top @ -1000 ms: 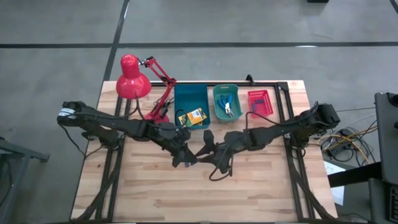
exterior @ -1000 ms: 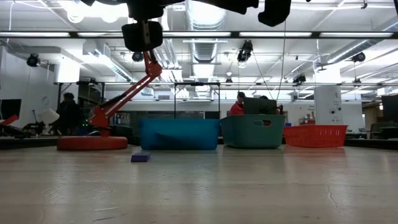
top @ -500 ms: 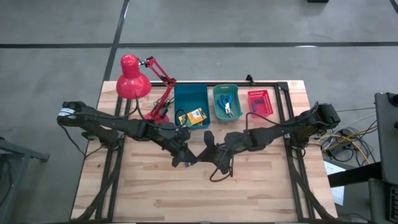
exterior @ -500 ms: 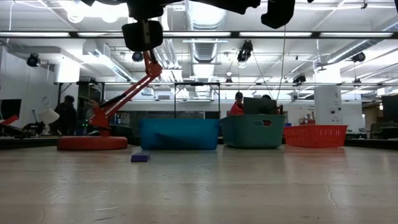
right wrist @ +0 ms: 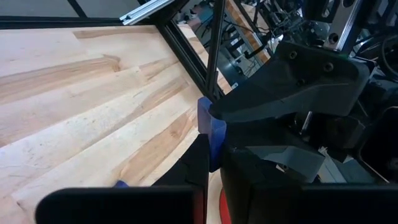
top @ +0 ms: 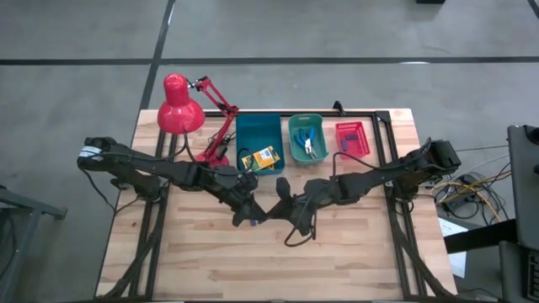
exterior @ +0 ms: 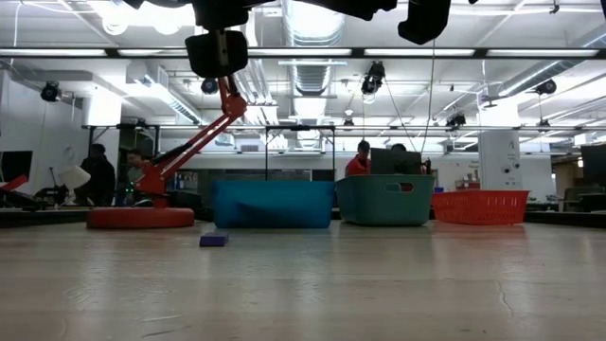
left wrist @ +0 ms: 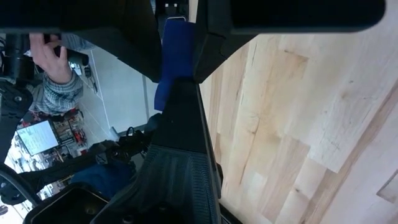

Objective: Pick & Place School Supplies
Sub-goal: Put the blue eraser into the red bin

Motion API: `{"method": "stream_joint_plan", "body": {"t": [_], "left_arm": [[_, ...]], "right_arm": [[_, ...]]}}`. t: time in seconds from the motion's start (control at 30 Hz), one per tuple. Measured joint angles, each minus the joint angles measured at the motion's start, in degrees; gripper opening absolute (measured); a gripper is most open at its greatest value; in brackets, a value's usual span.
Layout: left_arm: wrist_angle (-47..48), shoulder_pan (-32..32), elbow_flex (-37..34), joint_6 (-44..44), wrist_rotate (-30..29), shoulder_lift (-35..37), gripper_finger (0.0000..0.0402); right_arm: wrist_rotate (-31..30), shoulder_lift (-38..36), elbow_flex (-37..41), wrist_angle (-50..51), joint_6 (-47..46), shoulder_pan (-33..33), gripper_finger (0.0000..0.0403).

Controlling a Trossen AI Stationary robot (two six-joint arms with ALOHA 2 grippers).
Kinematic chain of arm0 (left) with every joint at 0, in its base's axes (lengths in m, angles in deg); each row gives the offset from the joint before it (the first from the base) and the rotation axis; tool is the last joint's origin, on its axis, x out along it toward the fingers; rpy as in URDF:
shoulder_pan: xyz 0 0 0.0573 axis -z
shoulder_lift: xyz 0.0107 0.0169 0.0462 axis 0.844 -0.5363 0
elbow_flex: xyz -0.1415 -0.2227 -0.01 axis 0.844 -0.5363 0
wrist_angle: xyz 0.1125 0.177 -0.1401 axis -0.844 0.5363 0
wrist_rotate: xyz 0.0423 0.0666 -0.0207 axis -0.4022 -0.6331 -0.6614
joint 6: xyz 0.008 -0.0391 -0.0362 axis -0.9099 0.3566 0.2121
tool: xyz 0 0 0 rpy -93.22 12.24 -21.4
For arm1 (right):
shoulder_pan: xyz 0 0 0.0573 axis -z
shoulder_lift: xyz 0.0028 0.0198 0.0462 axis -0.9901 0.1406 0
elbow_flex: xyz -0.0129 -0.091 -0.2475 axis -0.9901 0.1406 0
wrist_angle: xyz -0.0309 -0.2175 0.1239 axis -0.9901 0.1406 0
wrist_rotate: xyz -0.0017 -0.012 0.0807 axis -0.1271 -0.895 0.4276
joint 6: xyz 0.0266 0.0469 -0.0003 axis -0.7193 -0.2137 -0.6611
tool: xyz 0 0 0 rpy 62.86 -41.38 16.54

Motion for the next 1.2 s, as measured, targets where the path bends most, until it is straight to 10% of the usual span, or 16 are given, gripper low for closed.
{"method": "stream_joint_plan", "body": {"t": [1.2], "left_arm": [[-0.28,0.07,0.00,9.29,5.97,-1.70,0.0285]], "right_arm": [[-4.50,-1.16,0.11,3.21,-1.97,0.02,0.0020]]}}
